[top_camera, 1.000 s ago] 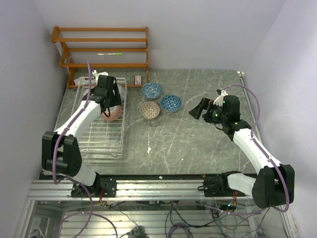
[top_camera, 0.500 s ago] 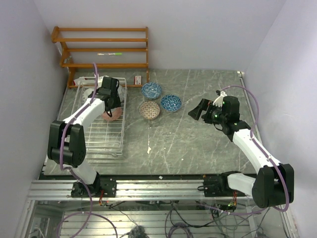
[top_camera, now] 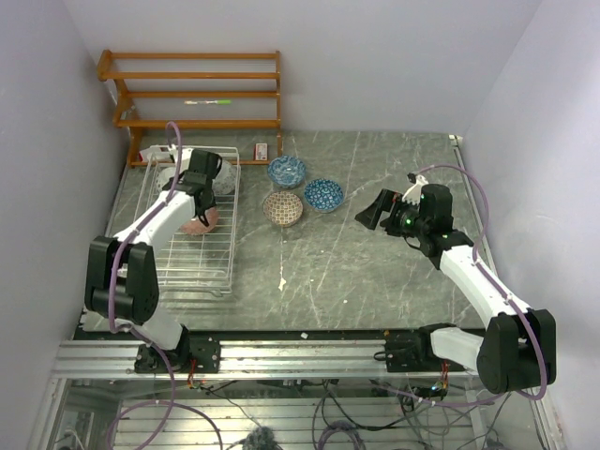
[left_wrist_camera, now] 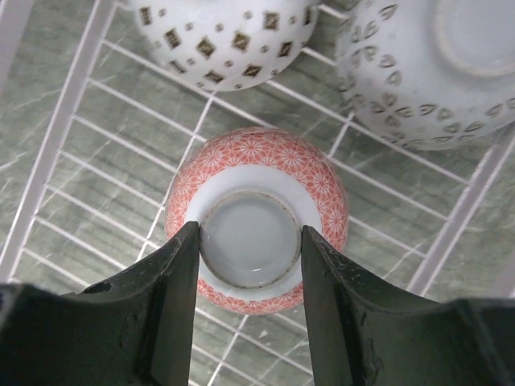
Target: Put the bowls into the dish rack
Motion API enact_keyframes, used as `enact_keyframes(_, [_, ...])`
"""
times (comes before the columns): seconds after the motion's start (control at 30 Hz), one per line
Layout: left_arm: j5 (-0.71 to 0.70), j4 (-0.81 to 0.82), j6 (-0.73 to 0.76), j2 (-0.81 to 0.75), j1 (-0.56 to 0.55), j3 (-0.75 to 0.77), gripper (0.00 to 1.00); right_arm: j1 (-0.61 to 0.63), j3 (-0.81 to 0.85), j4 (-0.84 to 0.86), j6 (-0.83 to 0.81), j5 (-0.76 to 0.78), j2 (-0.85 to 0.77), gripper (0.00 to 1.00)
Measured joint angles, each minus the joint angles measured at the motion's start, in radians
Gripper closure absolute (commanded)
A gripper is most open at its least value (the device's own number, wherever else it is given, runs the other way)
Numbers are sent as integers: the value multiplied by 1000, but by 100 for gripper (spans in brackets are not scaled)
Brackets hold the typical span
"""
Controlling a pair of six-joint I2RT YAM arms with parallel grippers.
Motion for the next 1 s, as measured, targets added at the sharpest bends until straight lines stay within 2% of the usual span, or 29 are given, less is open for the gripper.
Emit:
enact_keyframes(0.47, [-34,-55,-112,-130,164,-123,56,7,-12,3,4,-11,-27,0])
enact_keyframes(1.0, [-48,-177,-207,-343,185,-272,58,31,-26,-4,14,-46,-71,0])
